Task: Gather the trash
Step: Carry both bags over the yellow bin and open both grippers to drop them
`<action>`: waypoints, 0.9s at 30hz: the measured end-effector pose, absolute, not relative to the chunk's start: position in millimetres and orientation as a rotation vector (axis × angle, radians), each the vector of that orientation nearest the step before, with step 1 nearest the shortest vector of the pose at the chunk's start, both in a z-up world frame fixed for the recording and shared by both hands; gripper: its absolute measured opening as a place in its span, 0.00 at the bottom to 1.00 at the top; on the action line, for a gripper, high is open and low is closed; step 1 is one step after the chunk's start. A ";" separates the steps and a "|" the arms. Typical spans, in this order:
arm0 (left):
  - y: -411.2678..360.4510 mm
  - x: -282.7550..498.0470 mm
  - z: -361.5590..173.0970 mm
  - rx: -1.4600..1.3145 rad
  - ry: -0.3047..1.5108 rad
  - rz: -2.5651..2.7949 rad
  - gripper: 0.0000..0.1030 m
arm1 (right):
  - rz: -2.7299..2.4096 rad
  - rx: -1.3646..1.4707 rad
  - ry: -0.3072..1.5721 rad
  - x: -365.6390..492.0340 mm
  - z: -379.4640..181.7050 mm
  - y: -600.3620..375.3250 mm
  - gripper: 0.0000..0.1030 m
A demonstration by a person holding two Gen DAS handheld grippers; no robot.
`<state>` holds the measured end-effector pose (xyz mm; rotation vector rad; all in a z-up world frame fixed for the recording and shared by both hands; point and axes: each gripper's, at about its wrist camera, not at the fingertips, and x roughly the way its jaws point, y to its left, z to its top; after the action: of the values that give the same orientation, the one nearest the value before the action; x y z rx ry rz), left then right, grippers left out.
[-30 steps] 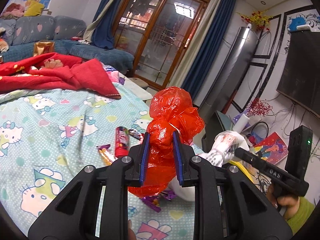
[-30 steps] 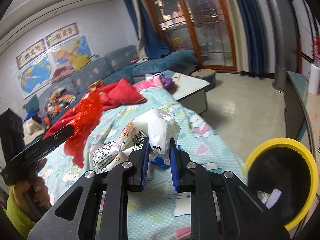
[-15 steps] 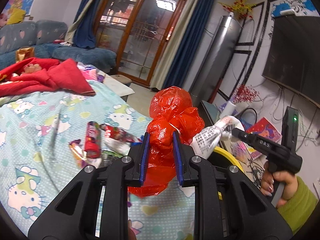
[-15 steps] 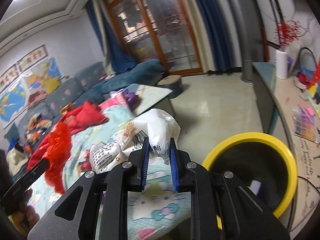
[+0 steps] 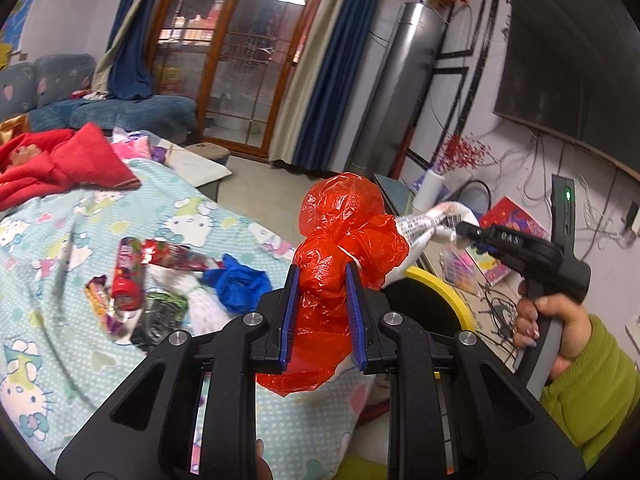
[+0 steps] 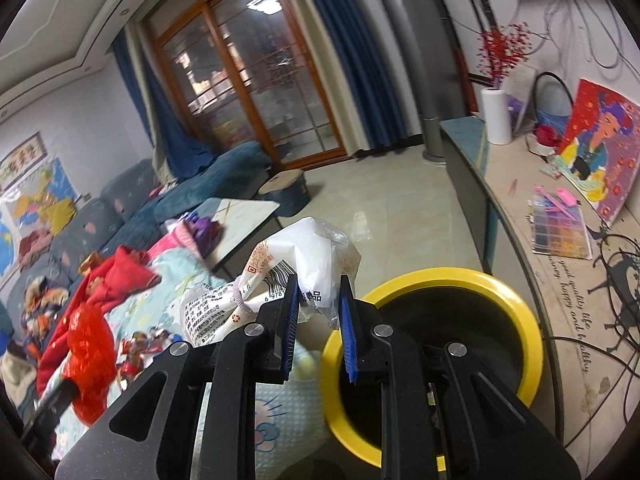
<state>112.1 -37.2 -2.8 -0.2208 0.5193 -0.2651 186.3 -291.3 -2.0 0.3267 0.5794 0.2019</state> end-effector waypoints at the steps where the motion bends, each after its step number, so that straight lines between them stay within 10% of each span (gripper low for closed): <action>1: -40.6 112.0 -3.6 -0.215 0.522 -0.271 0.16 | 0.192 0.336 0.578 185.8 -3.0 -297.0 0.18; 27: -132.1 146.6 -27.2 -0.053 0.620 -0.448 0.16 | -0.077 0.378 0.570 197.4 -25.1 -397.6 0.18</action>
<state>146.6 -132.1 -27.2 -0.0533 0.6202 -0.4481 197.4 -397.6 -25.1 0.3780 0.5698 -0.0772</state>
